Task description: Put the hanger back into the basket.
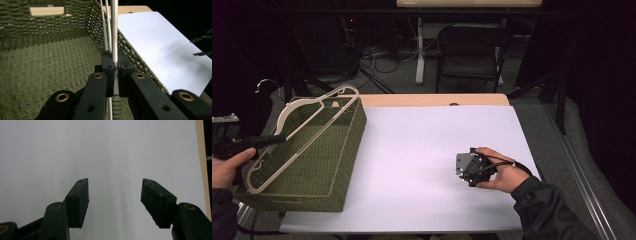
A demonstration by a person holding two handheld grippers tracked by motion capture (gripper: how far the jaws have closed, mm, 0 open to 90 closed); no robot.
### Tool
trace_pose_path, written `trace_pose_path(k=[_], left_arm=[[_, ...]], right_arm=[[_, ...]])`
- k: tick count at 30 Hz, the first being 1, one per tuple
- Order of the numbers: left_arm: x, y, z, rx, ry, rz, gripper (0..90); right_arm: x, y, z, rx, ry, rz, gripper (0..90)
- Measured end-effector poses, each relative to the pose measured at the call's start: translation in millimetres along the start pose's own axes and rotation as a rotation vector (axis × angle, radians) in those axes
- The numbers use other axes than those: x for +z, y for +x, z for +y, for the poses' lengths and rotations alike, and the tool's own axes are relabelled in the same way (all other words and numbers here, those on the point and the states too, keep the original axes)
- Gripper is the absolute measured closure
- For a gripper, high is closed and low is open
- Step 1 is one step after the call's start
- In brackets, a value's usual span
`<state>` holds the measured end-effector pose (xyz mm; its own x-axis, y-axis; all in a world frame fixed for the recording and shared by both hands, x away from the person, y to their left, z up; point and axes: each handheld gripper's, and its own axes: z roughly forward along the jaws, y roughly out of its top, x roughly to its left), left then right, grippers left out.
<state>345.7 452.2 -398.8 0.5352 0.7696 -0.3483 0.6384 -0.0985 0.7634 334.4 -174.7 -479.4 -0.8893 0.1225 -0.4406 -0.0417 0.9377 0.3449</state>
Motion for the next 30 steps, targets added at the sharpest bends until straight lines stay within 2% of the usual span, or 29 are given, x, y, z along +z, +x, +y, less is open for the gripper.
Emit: trace_pose_path(k=[10,11,20,22,23,30], left_arm=[[-0.2,11.7,-0.8,0.011,0.016,0.020,87.1],[0.1,14.5,-0.6,0.015,0.023,0.014,87.1],[1.2,27.2,-1.3,0.004,0.023,0.006,87.1],[2.4,29.5,-1.5,0.005,0.019,0.006,87.1],[2.0,30.0,-1.1,0.015,0.022,0.007,87.1],[-5.3,31.7,-1.5,0.030,0.012,0.008,87.1]], right_arm=[[0.5,-1.5,-1.7,0.014,0.000,0.002,39.2],[0.8,-2.1,-1.0,0.000,0.000,0.002,39.2],[2.1,-1.2,-0.7,0.008,0.003,0.009,39.2],[2.7,-0.2,-1.0,0.025,0.007,0.009,39.2],[3.5,-1.4,-0.9,0.006,0.001,0.008,39.2],[4.8,0.2,0.5,0.000,0.002,0.008,39.2]])
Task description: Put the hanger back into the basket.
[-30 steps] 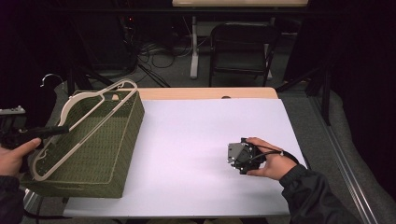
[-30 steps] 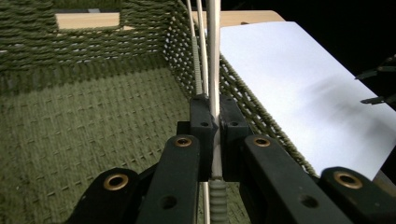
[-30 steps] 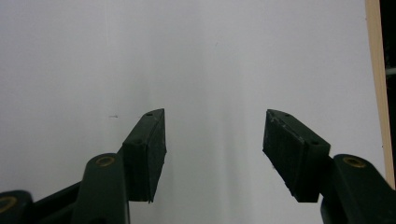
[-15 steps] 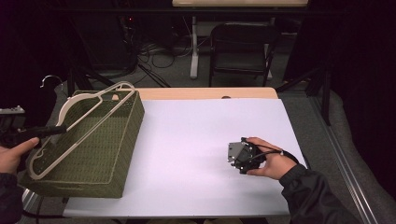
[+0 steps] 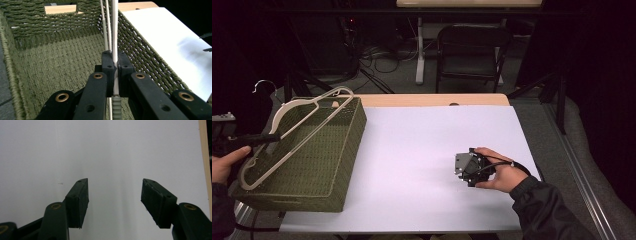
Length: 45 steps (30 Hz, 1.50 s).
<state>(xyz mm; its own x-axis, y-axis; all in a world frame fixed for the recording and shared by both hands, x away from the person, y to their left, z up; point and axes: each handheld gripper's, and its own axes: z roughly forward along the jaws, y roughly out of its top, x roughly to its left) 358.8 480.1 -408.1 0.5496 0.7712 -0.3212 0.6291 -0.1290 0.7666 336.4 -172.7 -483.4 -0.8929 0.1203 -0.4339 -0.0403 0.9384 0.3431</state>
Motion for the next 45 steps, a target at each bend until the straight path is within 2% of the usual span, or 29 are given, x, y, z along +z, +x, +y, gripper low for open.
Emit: trace_pose_path(k=[7,11,14,18,19,20,22,23,24,27,31,32,34,39,43,44,45], left_arm=[[-4.0,1.0,-2.3,0.032,0.009,-0.019,87.1],[-0.6,-3.8,0.1,0.060,0.013,-0.036,87.1],[5.3,-7.2,3.3,0.091,0.045,-0.017,87.1],[4.6,-3.2,2.6,0.086,0.054,-0.018,87.1],[4.6,-1.6,1.3,0.086,0.061,-0.005,87.1],[5.1,-0.2,-0.5,0.087,0.078,0.006,87.1],[7.3,3.4,-5.2,0.103,0.114,0.030,87.1],[8.9,5.3,-7.7,0.096,0.127,0.034,87.1],[11.3,7.4,-11.0,0.090,0.131,0.030,87.1],[16.7,9.5,-17.0,0.097,0.123,0.018,87.1],[28.8,8.0,-21.9,0.131,0.145,0.022,87.0],[32.6,7.5,-23.1,0.136,0.157,0.030,87.0],[43.2,6.6,-27.9,0.155,0.210,0.046,87.0],[46.9,4.5,-29.1,0.166,0.209,0.061,86.9],[53.0,0.2,-30.7,0.205,0.249,0.089,86.8],[55.7,-1.9,-31.7,0.223,0.279,0.103,86.8],[55.7,-1.9,-31.7,0.223,0.279,0.103,86.7]], right_arm=[[0.6,-1.0,-1.0,0.005,-0.003,0.004,39.2],[0.9,-0.2,-0.4,0.004,0.001,0.002,39.2],[2.3,-1.3,0.1,-0.002,0.000,0.007,39.2],[3.1,0.4,-0.2,0.010,-0.018,0.010,39.2],[2.1,-0.5,0.2,-0.007,-0.007,0.008,39.2],[1.7,0.0,-0.8,0.005,0.000,0.005,39.2],[1.7,-0.6,-1.3,0.000,0.003,0.004,39.3],[1.6,0.0,-1.8,0.016,0.009,0.003,39.3],[2.0,-1.6,-1.9,-0.002,-0.001,0.004,39.3],[1.9,-0.1,-1.9,0.018,-0.002,0.006,39.3],[3.5,-0.7,-0.6,-0.006,-0.002,0.010,39.4],[3.8,0.1,-0.2,0.005,0.002,0.007,39.4],[3.9,-0.4,0.3,-0.007,-0.004,0.007,39.4],[3.6,0.1,-0.7,-0.004,-0.001,0.007,39.4],[2.3,0.6,-1.9,0.005,-0.003,0.004,39.5],[2.2,0.4,-2.2,-0.003,-0.006,0.004,39.5],[2.2,0.4,-2.2,-0.003,-0.006,0.004,39.5]])
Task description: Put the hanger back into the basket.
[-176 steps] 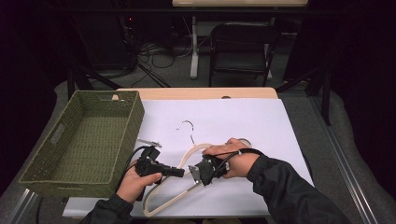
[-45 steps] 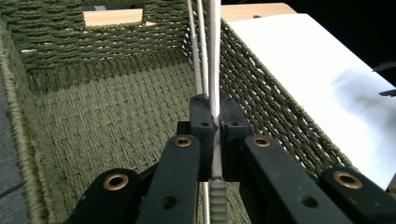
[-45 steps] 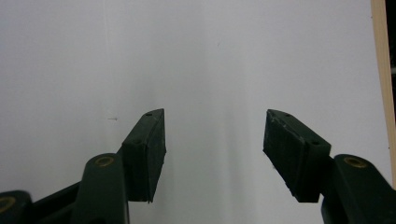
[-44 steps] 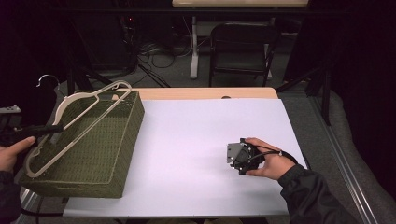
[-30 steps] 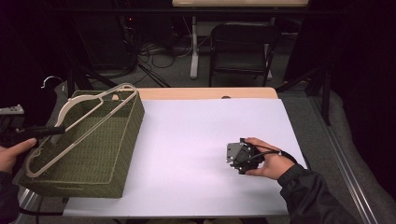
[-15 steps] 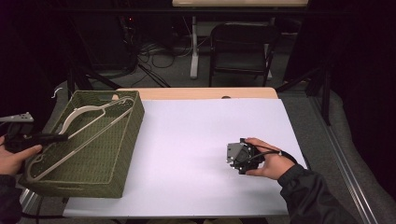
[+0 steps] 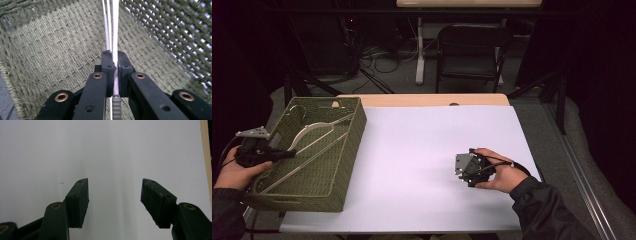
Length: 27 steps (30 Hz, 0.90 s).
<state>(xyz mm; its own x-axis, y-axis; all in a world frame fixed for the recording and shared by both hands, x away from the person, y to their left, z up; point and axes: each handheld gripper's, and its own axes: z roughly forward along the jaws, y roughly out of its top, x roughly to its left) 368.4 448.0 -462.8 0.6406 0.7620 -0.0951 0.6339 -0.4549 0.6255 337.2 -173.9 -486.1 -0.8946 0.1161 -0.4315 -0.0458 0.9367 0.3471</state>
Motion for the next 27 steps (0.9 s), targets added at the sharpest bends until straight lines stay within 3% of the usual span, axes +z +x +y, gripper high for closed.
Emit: trace_pose_path(k=[4,5,8,10,16,20,23,27], left_arm=[[3.5,-6.5,-0.3,0.040,0.046,0.002,85.3],[3.4,-8.0,-0.4,0.048,0.042,0.001,78.4],[0.3,-11.6,-0.3,0.048,0.005,-0.022,72.9],[-1.1,-13.3,-0.2,0.061,-0.003,-0.034,71.3],[-3.3,-15.9,-2.8,0.050,-0.012,-0.054,67.6],[-7.5,-20.5,-4.8,0.058,-0.044,-0.103,65.1],[-11.6,-25.1,-4.6,0.090,-0.050,-0.098,62.8],[-16.9,-29.7,-4.2,0.081,-0.079,-0.102,59.0]], right_arm=[[-1.0,0.1,-0.8,0.002,0.008,0.003,39.6],[-0.8,0.1,-1.6,0.013,-0.001,0.002,39.6],[-0.7,-0.1,-1.7,0.011,-0.001,0.001,39.6],[-0.6,0.2,-1.3,0.009,0.004,0.006,39.6],[0.6,1.3,-0.4,0.006,0.000,0.003,39.5],[0.7,1.4,-1.4,0.016,-0.002,0.005,39.5],[0.8,2.1,-3.5,0.027,-0.001,0.007,39.4],[0.8,3.6,-5.1,0.042,0.001,0.003,39.1]])
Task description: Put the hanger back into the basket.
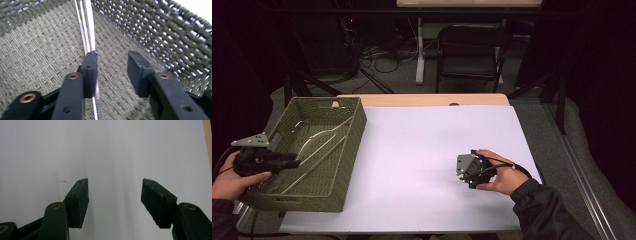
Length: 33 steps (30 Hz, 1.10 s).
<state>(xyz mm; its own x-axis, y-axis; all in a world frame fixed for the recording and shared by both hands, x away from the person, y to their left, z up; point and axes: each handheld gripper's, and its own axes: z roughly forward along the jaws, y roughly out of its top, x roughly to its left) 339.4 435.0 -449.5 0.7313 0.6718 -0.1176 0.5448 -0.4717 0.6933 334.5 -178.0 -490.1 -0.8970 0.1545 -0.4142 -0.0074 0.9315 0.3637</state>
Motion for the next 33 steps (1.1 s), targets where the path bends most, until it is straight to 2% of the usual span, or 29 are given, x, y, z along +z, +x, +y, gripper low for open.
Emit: trace_pose_path(k=[1,6,8,9,10,12,13,16,17,19,21,23,25,26,28,29,30,31,32,33], left_arm=[[-2.1,-3.0,1.8,0.005,-0.001,-0.020,59.3],[-6.2,-11.5,6.3,0.025,-0.006,0.010,58.3],[-6.4,-15.7,7.2,0.012,-0.014,-0.008,58.2],[-2.8,-19.6,7.5,0.016,0.005,0.002,58.2],[-2.8,-19.6,7.5,0.016,0.005,0.002,58.2],[0.2,-22.8,8.2,0.030,0.022,0.031,58.8],[0.5,-23.6,8.7,0.029,0.022,0.029,58.8],[-1.4,-25.1,10.0,0.012,0.006,0.053,58.8],[-2.6,-24.8,10.4,0.002,0.002,0.068,58.0],[-4.8,-22.7,10.7,-0.017,-0.006,0.109,56.6],[-5.2,-20.2,9.5,-0.050,-0.009,0.156,54.6],[-4.0,-17.2,7.9,-0.079,-0.003,0.167,52.8],[0.1,-15.3,5.9,-0.102,0.014,0.149,52.6],[5.4,-16.2,5.3,-0.107,0.033,0.127,52.6],[7.9,-16.8,5.5,-0.106,0.042,0.116,52.4],[10.5,-17.7,6.0,-0.116,0.049,0.102,52.3],[12.7,-18.4,7.0,-0.118,0.062,0.093,52.3],[16.2,-19.8,9.0,-0.120,0.082,0.072,52.5],[16.2,-19.8,9.0,-0.120,0.082,0.072,53.1],[17.8,-20.9,9.9,-0.130,0.085,0.051,53.1]], right_arm=[[0.1,0.0,-1.3,0.001,-0.002,-0.002,38.9],[-1.6,2.1,-5.7,0.045,-0.004,-0.012,38.5],[-4.9,3.3,-9.9,0.072,-0.021,-0.025,38.5],[-6.4,4.7,-11.6,0.094,-0.027,-0.023,38.4],[-6.4,4.7,-11.6,0.094,-0.027,-0.023,38.4],[-9.5,8.3,-16.6,0.121,-0.043,-0.031,38.4],[-9.5,8.3,-16.6,0.121,-0.043,-0.031,38.4],[-14.2,11.2,-21.7,0.139,-0.063,-0.044,38.3],[-17.4,13.2,-25.0,0.164,-0.071,-0.053,38.3],[-19.1,13.7,-27.0,0.176,-0.074,-0.056,38.2],[-21.0,15.2,-31.9,0.204,-0.082,-0.069,38.1],[-22.8,16.8,-37.2,0.231,-0.084,-0.075,38.1],[-25.1,18.3,-42.6,0.257,-0.089,-0.089,38.1],[-27.1,20.3,-48.0,0.284,-0.105,-0.096,38.1],[-27.9,21.3,-50.7,0.297,-0.111,-0.099,38.1],[-29.1,24.3,-56.0,0.335,-0.114,-0.109,38.2],[-29.1,24.3,-56.0,0.335,-0.114,-0.109,38.2],[-30.2,26.3,-61.5,0.363,-0.111,-0.118,38.2],[-30.2,26.3,-61.5,0.363,-0.111,-0.118,38.2],[-30.2,27.6,-64.4,0.384,-0.115,-0.122,38.2]])
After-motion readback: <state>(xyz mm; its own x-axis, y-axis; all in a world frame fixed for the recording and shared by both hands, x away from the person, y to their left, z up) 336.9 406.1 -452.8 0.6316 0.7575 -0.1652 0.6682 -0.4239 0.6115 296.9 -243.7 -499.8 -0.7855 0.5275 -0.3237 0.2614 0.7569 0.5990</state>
